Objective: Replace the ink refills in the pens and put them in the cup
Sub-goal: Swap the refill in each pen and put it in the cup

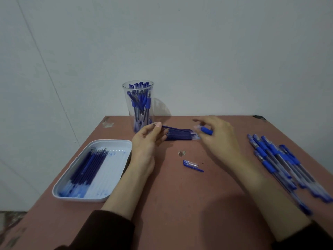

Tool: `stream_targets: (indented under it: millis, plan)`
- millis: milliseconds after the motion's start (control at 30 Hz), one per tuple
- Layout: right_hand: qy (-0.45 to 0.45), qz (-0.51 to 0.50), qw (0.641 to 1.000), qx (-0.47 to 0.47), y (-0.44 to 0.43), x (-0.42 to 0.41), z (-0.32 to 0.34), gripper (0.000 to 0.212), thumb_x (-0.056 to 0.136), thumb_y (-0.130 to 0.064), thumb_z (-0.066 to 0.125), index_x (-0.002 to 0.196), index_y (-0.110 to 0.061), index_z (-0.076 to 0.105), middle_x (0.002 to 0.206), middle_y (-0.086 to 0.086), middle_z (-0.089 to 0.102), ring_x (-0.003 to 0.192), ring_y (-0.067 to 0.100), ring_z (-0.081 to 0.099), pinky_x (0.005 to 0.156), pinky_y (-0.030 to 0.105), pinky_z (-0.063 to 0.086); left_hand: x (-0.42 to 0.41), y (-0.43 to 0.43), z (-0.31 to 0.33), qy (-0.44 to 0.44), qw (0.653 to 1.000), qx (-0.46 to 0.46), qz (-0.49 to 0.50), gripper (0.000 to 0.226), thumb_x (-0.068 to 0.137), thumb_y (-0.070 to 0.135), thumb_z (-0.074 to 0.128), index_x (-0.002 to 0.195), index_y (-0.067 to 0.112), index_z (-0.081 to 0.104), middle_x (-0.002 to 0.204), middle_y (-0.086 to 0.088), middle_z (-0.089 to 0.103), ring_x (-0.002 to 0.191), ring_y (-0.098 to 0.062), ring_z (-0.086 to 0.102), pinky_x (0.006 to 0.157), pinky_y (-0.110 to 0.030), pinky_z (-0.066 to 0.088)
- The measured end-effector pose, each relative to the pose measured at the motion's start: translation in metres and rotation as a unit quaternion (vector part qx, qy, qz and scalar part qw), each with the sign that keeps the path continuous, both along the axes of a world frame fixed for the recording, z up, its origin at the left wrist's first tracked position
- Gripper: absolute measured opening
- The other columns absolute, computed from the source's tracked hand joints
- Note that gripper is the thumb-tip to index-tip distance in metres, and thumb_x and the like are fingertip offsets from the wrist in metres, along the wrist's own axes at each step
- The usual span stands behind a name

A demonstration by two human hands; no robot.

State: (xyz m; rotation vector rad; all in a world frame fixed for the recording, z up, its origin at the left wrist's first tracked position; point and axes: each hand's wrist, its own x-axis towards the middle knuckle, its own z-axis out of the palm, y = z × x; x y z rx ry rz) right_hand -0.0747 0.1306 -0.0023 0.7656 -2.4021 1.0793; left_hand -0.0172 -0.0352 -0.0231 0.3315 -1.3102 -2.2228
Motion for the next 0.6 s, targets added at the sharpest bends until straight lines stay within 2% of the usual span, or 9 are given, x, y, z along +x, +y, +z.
stream_targets:
  millis: [100,200,267,333,400,433,533,600]
  plan:
    - [0.026,0.059,0.997,0.035,-0.012,0.004,-0.009,0.026,0.086,-0.016,0.065,0.109,-0.027,0.071,0.094,-0.009,0.068,0.085,0.013,0.062,0.077,0.032,0.049,0.000,0.004,-0.002,-0.004,0.999,-0.024,-0.038,0.005,0.090,0.008,0.061,0.092,0.006,0.065,0.087,-0.009,0.068,0.074,-0.011,0.069,0.071,-0.019,0.056]
    - [0.039,0.033,0.997,0.065,-0.018,0.000,-0.014,0.022,0.084,-0.011,0.066,0.100,-0.024,0.074,0.087,-0.004,0.069,0.081,0.021,0.062,0.069,0.033,0.046,0.001,0.005,-0.001,-0.008,0.999,-0.026,-0.046,0.009,0.090,0.006,0.060,0.098,0.006,0.064,0.089,-0.008,0.068,0.076,-0.013,0.068,0.070,-0.018,0.056]
    - [0.031,0.014,0.994,0.106,-0.019,-0.003,-0.016,0.019,0.086,-0.014,0.065,0.099,-0.024,0.073,0.088,-0.004,0.067,0.083,0.022,0.060,0.068,0.031,0.041,-0.001,0.005,-0.001,-0.021,0.997,-0.078,0.008,0.020,0.089,0.008,0.062,0.110,0.010,0.060,0.095,-0.003,0.066,0.082,-0.013,0.068,0.068,-0.019,0.056]
    - [0.013,0.006,0.988,0.151,-0.021,-0.007,-0.018,0.017,0.088,-0.018,0.062,0.100,-0.025,0.072,0.091,-0.005,0.062,0.087,0.022,0.059,0.068,0.030,0.037,-0.003,0.002,-0.002,-0.033,0.981,-0.170,0.081,0.029,0.089,0.015,0.064,0.117,0.018,0.057,0.105,0.001,0.064,0.096,-0.013,0.065,0.078,-0.027,0.056]
    - [-0.001,0.008,0.983,0.181,-0.024,-0.010,-0.021,0.018,0.089,-0.020,0.061,0.102,-0.026,0.072,0.094,-0.004,0.059,0.088,0.022,0.059,0.068,0.031,0.038,-0.001,0.001,-0.002,-0.031,0.970,-0.211,0.118,0.026,0.090,0.018,0.063,0.115,0.023,0.058,0.108,0.005,0.063,0.102,-0.009,0.061,0.086,-0.031,0.053]
    - [-0.005,0.010,0.982,0.190,-0.026,-0.011,-0.022,0.018,0.090,-0.021,0.061,0.102,-0.026,0.072,0.095,-0.003,0.057,0.087,0.023,0.058,0.068,0.031,0.037,0.000,0.001,-0.002,-0.030,0.968,-0.214,0.124,0.024,0.090,0.018,0.062,0.114,0.023,0.058,0.108,0.005,0.063,0.102,-0.008,0.060,0.084,-0.029,0.053]
    - [-0.009,0.017,0.980,0.199,-0.031,-0.012,-0.023,0.016,0.091,-0.026,0.061,0.101,-0.026,0.073,0.095,-0.001,0.055,0.087,0.024,0.057,0.067,0.028,0.032,0.002,0.003,0.000,-0.028,0.972,-0.199,0.119,0.022,0.092,0.016,0.059,0.114,0.020,0.059,0.105,0.004,0.062,0.097,-0.008,0.061,0.059,-0.013,0.049]
    - [-0.005,0.019,0.978,0.205,-0.032,-0.013,-0.023,0.017,0.091,-0.027,0.061,0.102,-0.026,0.073,0.094,-0.002,0.053,0.086,0.023,0.056,0.067,0.028,0.030,0.003,0.004,0.001,-0.029,0.974,-0.194,0.117,0.022,0.092,0.015,0.059,0.114,0.020,0.059,0.105,0.002,0.062,0.093,-0.007,0.061,0.051,-0.009,0.045]
